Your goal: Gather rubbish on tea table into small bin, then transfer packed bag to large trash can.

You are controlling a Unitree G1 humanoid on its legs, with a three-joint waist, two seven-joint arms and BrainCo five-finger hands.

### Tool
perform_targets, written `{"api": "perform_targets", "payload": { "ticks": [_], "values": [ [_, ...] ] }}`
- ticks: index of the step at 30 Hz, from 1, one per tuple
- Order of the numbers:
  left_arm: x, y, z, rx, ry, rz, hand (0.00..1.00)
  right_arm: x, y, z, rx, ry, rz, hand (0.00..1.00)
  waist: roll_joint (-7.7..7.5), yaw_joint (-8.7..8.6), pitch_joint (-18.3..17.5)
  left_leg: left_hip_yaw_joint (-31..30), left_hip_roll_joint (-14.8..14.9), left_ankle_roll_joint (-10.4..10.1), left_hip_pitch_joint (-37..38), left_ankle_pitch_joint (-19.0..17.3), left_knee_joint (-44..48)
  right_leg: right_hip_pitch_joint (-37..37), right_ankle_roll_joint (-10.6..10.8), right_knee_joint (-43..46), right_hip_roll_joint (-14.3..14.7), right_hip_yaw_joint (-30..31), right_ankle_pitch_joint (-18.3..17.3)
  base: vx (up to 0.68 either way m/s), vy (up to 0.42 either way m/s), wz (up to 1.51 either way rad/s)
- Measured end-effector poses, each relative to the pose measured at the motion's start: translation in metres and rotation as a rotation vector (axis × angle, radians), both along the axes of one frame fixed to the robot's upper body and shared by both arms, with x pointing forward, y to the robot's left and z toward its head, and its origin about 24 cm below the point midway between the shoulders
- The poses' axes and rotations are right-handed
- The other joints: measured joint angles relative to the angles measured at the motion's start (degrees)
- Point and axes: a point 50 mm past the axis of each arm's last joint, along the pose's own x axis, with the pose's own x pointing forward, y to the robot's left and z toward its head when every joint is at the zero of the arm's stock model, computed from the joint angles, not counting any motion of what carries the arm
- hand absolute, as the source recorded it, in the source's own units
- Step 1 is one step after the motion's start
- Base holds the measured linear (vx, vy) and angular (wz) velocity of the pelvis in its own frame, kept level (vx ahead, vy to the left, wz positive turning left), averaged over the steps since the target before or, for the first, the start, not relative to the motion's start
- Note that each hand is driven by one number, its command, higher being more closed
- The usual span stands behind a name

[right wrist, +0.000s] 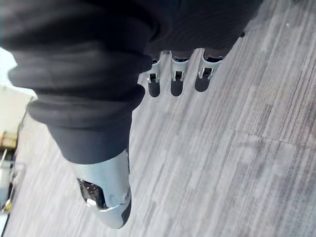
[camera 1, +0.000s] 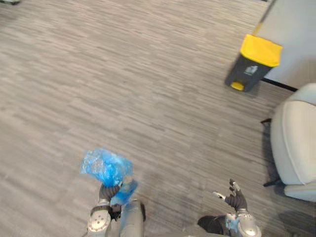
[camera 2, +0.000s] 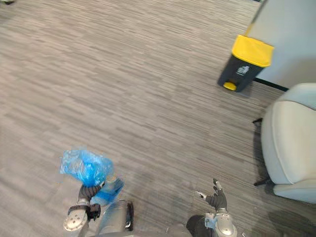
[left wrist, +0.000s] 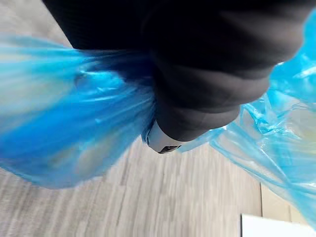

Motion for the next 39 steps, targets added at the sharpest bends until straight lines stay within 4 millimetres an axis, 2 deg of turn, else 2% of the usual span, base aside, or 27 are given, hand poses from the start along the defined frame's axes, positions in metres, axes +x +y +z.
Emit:
{"api": "perform_targets", "payload": {
  "ticks": [3,5,6,7,8,9,10,11,13,15,18,19,20,21,22,23,25,26,28,29,31,33,35,36,37,38,39],
  "values": [
    [0.014,0.007,0.003,0.026,-0.02,-0.006,1.0,0.009,0.0,-0.002,-0.002,0.007,0.007,0.0,0.77,-3.49,0.24,1.82,0.1,-1.69,6.21,0.41,-7.37,-10.11,-3.2,-20.14,-0.19,-9.48,3.66,0.61,0.036,-0.18],
    [0.016,0.009,-0.005,0.025,0.015,0.001,1.0,0.006,-0.002,-0.011,-0.003,0.056,0.008,0.0,0.93,-4.15,0.42,2.67,0.05,-4.9,10.43,-0.18,-8.43,-12.19,-6.65,-32.35,1.92,-12.32,11.78,0.74,-0.049,-0.1],
    [0.008,0.011,-0.012,0.028,0.056,0.012,1.0,0.001,-0.002,-0.014,-0.004,0.08,0.009,0.0,1.13,-4.62,0.48,2.61,0.58,-7.46,12.89,-1.66,-5.71,-12.11,-12.65,-32.61,3.54,-11.7,20.65,0.81,-0.093,-0.25],
    [0.003,0.009,-0.021,0.01,0.096,0.034,1.0,0.0,-0.006,-0.016,-0.015,0.101,0.01,0.0,3.15,-5.06,0.6,1.96,3.34,-9.45,12.75,-1.28,1.31,-11.88,-15.5,-26.84,4.39,-12.21,19.18,0.81,-0.08,-0.24],
    [0.002,0.008,-0.022,0.006,0.102,0.035,1.0,0.002,-0.006,-0.015,-0.016,0.097,0.015,0.0,3.47,-5.19,0.85,1.48,4.24,-10.48,11.01,1.06,6.53,-11.34,-15.93,-25.24,4.63,-12.18,16.6,0.84,-0.084,-0.33],
    [0.001,0.002,-0.024,-0.016,0.11,0.042,1.0,0.005,-0.008,-0.012,-0.032,0.085,0.023,0.0,4.07,-4.93,1.95,-0.07,5.29,-6.76,6.72,10.46,18.6,-8.29,-15.96,-25.36,5.76,-10.87,13.71,0.66,-0.072,-0.37],
    [-0.001,-0.001,-0.026,-0.032,0.114,0.048,1.0,0.007,-0.009,-0.009,-0.041,0.075,0.029,0.0,4.67,-4.08,2.49,-0.87,6.55,-5.33,4.19,14.72,25.01,-5.65,-15.8,-27.03,6.98,-10.06,13.21,0.94,-0.113,-0.63],
    [-0.001,-0.005,-0.025,-0.048,0.108,0.052,1.0,0.011,-0.007,-0.006,-0.042,0.054,0.031,0.0,5.25,-3.65,3.59,-2.93,8.19,-2.98,-0.4,11.93,37.28,0.69,-15.97,-30.85,9.42,-8.07,12.38,0.74,-0.068,-0.78],
    [0.0,-0.008,-0.024,-0.054,0.099,0.05,1.0,0.017,0.002,-0.002,-0.03,0.023,0.054,0.0,3.5,-1.97,4.03,-5.15,6.92,-1.87,-7.26,7.22,44.78,9.01,-16.63,-35.47,10.52,-3.8,11.52,0.67,0.009,-1.0],
    [-0.001,-0.009,-0.023,-0.055,0.088,0.045,1.0,0.026,0.008,0.004,-0.025,-0.024,0.072,0.0,2.01,-0.31,4.0,-6.35,3.75,1.01,-16.0,5.17,39.98,16.21,-15.42,-41.17,10.34,1.92,10.23,0.68,0.114,-1.18],
    [-0.007,-0.007,-0.024,-0.053,0.095,0.051,1.0,0.037,0.003,0.007,-0.046,-0.041,0.073,0.0,2.23,1.27,4.15,-12.47,-1.35,-2.51,-23.63,5.82,16.38,21.74,-10.95,-44.41,9.05,9.35,7.02,0.65,0.279,-1.18],
    [-0.011,-0.007,-0.026,-0.06,0.105,0.062,1.0,0.035,-0.001,0.004,-0.053,-0.02,0.06,0.0,3.06,1.85,3.73,-15.22,-2.16,-4.97,-23.31,11.65,3.78,23.41,-9.08,-44.39,9.05,12.12,4.88,0.75,0.398,-1.28],
    [-0.016,-0.007,-0.029,-0.062,0.12,0.069,1.0,0.032,-0.003,0.001,-0.054,-0.004,0.052,0.0,2.88,2.33,3.65,-15.03,-2.25,-2.68,-22.78,16.06,4.7,24.22,-8.11,-43.59,8.79,14.12,3.39,0.64,0.35,-0.92],
    [-0.015,-0.005,-0.029,-0.056,0.12,0.076,1.0,0.029,0.0,-0.003,-0.042,0.018,0.05,0.0,0.83,1.91,2.31,-12.94,-4.32,-1.08,-22.76,11.62,7.68,24.0,-6.14,-41.33,5.86,15.62,1.68,0.76,0.383,-0.71],
    [-0.012,-0.004,-0.026,-0.053,0.103,0.073,1.0,0.023,-0.001,-0.005,-0.05,0.032,0.048,0.0,0.05,2.08,1.74,-10.02,-5.16,0.51,-22.19,6.65,11.22,22.0,-2.32,-34.8,3.74,16.41,0.49,0.63,0.312,-0.51],
    [-0.012,-0.004,-0.026,-0.053,0.103,0.073,1.0,0.023,-0.001,-0.006,-0.051,0.033,0.051,0.0,-0.13,2.21,1.64,-9.11,-5.21,1.06,-21.79,5.79,11.7,21.21,-0.96,-32.47,3.32,16.47,0.5,0.62,0.296,-0.68],
    [-0.014,-0.004,-0.027,-0.043,0.112,0.061,1.0,0.025,0.003,-0.006,-0.045,0.03,0.059,0.0,-0.03,1.37,1.82,-6.35,-6.27,3.24,-15.65,1.15,11.47,14.27,10.54,-12.71,0.97,15.32,4.47,0.51,0.246,-0.52],
    [-0.014,-0.003,-0.026,-0.037,0.114,0.057,1.0,0.024,0.005,-0.006,-0.041,0.032,0.062,0.0,0.04,1.18,1.94,-6.05,-6.42,3.46,-13.51,0.47,10.87,12.63,9.77,-8.1,0.4,14.36,4.37,0.54,0.229,-0.36],
    [-0.013,-0.003,-0.023,-0.03,0.1,0.053,1.0,0.026,0.01,-0.005,-0.033,0.021,0.072,0.0,0.91,0.46,2.44,-5.56,-6.37,3.93,-5.85,-1.26,6.85,8.15,4.92,-0.73,-0.46,9.36,2.52,0.56,0.165,-0.38],
    [-0.011,0.002,-0.02,-0.013,0.087,0.061,1.0,0.03,0.011,-0.001,-0.035,-0.003,0.075,0.0,2.06,0.42,2.56,-5.13,-6.17,3.94,-1.0,-1.49,2.31,2.73,1.89,-2.31,-0.46,5.32,0.87,0.49,0.094,-0.32],
    [-0.002,0.005,-0.015,0.0,0.058,0.056,1.0,0.031,0.009,0.0,-0.04,-0.008,0.075,0.0,2.17,-0.17,2.66,-5.21,-5.97,3.77,2.35,-1.5,-0.88,-3.14,1.0,-11.05,-0.27,1.77,0.83,0.51,0.049,0.09],
    [0.005,0.004,-0.014,-0.005,0.048,0.055,1.0,0.03,0.003,-0.003,-0.056,0.019,0.077,0.0,2.43,-1.02,2.88,-6.02,-5.07,2.1,5.07,-2.29,-2.21,-6.42,-1.59,-23.67,0.77,-0.22,4.89,0.54,0.002,0.34],
    [0.003,0.009,-0.018,0.005,0.069,0.065,1.0,0.025,-0.005,-0.006,-0.074,0.057,0.068,0.0,2.43,-1.13,2.61,-7.1,-4.37,-0.96,8.14,-3.85,-2.33,-6.67,-4.82,-34.57,3.35,0.02,19.61,0.54,-0.051,0.27],
    [-0.002,0.005,-0.026,-0.013,0.107,0.073,1.0,0.022,-0.011,-0.009,-0.089,0.081,0.064,0.0,4.95,-0.95,1.84,-8.76,-2.27,-2.54,8.03,-3.65,0.06,-6.07,-6.59,-33.04,4.74,-0.73,19.43,0.79,-0.064,0.17],
    [-0.001,0.004,-0.026,-0.017,0.109,0.075,1.0,0.026,-0.011,-0.006,-0.089,0.069,0.065,0.0,4.76,-0.89,2.01,-9.3,-2.48,-5.63,6.55,0.23,4.99,-5.83,-7.51,-30.52,3.68,-1.34,17.22,0.79,-0.065,0.19],
    [-0.001,0.001,-0.027,-0.029,0.109,0.076,1.0,0.026,-0.012,-0.006,-0.093,0.066,0.065,0.0,4.7,-1.14,2.46,-9.33,-2.94,-5.45,5.44,3.64,9.24,-4.95,-8.38,-28.67,2.62,-1.67,16.47,0.77,-0.078,0.45],
    [0.001,-0.009,-0.027,-0.065,0.101,0.083,1.0,0.023,-0.015,-0.002,-0.107,0.055,0.068,0.0,3.48,-2.18,4.35,-8.36,-3.82,-2.6,3.19,14.24,19.36,-3.92,-9.58,-21.73,0.28,-4.19,14.1,0.47,-0.22,0.31]
  ]
}}
